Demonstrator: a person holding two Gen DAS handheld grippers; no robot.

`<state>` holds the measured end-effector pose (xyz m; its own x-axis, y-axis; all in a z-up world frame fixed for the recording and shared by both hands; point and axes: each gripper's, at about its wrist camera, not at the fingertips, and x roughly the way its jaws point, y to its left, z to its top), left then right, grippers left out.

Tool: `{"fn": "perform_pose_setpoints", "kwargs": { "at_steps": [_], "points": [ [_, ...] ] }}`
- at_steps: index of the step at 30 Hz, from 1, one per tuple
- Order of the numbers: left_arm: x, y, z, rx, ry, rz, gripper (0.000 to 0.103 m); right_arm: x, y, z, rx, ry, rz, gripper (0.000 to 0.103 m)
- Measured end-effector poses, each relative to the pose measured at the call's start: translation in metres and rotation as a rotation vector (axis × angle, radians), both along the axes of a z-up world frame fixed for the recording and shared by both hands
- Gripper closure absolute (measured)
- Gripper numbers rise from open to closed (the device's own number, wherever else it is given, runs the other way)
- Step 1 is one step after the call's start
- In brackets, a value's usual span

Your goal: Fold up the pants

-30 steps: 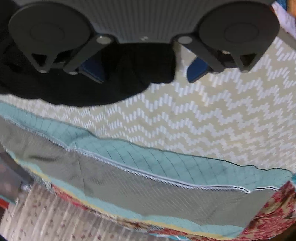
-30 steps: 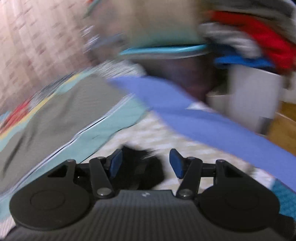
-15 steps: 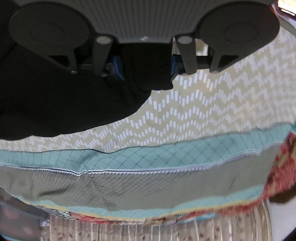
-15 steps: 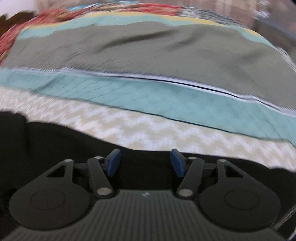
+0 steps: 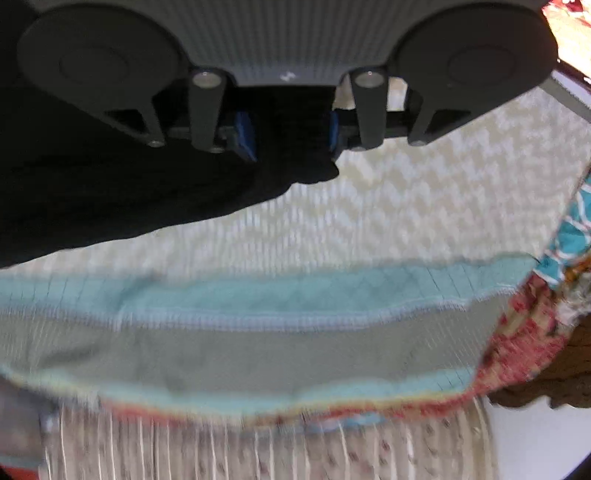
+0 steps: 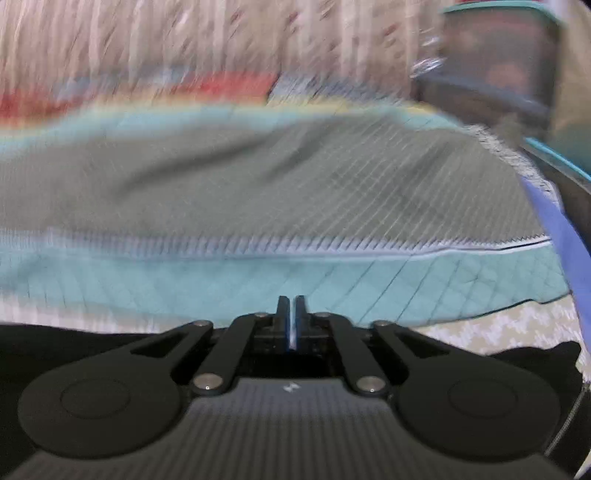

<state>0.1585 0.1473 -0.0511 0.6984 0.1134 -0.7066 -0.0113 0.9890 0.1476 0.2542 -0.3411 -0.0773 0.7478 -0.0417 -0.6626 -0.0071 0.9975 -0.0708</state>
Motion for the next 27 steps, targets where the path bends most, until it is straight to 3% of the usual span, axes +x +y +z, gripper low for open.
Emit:
{"fn": "perform_pose_setpoints", "kwargs": {
  "at_steps": [1,3,4,7,9,11,16,18,19,20,22,25,27],
  "points": [
    [0.001,0.001,-0.002,-0.001,0.004,0.006,0.063,-0.002,-0.004,-0.002,0.008,0.02,0.004,0.077],
    [-0.003,0.004,0.004,-0.028,-0.017,0.003,0.06,-0.017,-0.027,0.009,0.048,-0.049,-0.053,0.076],
    [-0.005,0.007,0.008,-0.038,-0.028,0.002,0.054,-0.022,-0.043,0.015,0.076,-0.07,-0.106,0.074],
    [-0.008,0.009,0.009,-0.031,-0.035,-0.014,0.053,-0.03,-0.111,0.035,0.106,-0.098,-0.327,0.072],
    [-0.006,0.008,0.006,-0.017,-0.03,-0.024,0.053,-0.03,-0.151,0.038,0.123,-0.066,-0.469,0.063],
    [-0.006,0.004,0.003,-0.007,-0.023,-0.025,0.053,-0.035,-0.188,0.039,0.224,-0.03,-0.593,0.05],
    [-0.002,0.001,-0.004,-0.002,-0.012,-0.008,0.054,-0.024,-0.219,0.01,0.318,0.083,-0.713,0.041],
    [-0.001,0.001,-0.005,-0.004,-0.012,-0.007,0.056,-0.024,-0.213,0.003,0.259,0.071,-0.718,0.047],
    [-0.001,0.0,-0.006,0.001,-0.013,-0.009,0.056,-0.029,-0.205,0.003,0.196,0.048,-0.719,0.074],
    [-0.002,-0.001,-0.006,0.011,-0.014,-0.014,0.057,-0.027,-0.203,0.002,0.17,0.035,-0.71,0.093],
    [-0.002,-0.002,-0.007,0.028,-0.018,-0.024,0.057,-0.03,-0.209,0.004,0.213,-0.041,-0.751,0.097],
    [-0.001,-0.004,-0.009,0.039,-0.014,-0.029,0.056,-0.038,-0.214,0.015,0.181,-0.183,-0.808,0.098],
    [0.002,-0.003,-0.011,0.038,-0.008,-0.019,0.053,-0.035,-0.218,0.009,0.175,-0.145,-0.814,0.097]
  ]
}}
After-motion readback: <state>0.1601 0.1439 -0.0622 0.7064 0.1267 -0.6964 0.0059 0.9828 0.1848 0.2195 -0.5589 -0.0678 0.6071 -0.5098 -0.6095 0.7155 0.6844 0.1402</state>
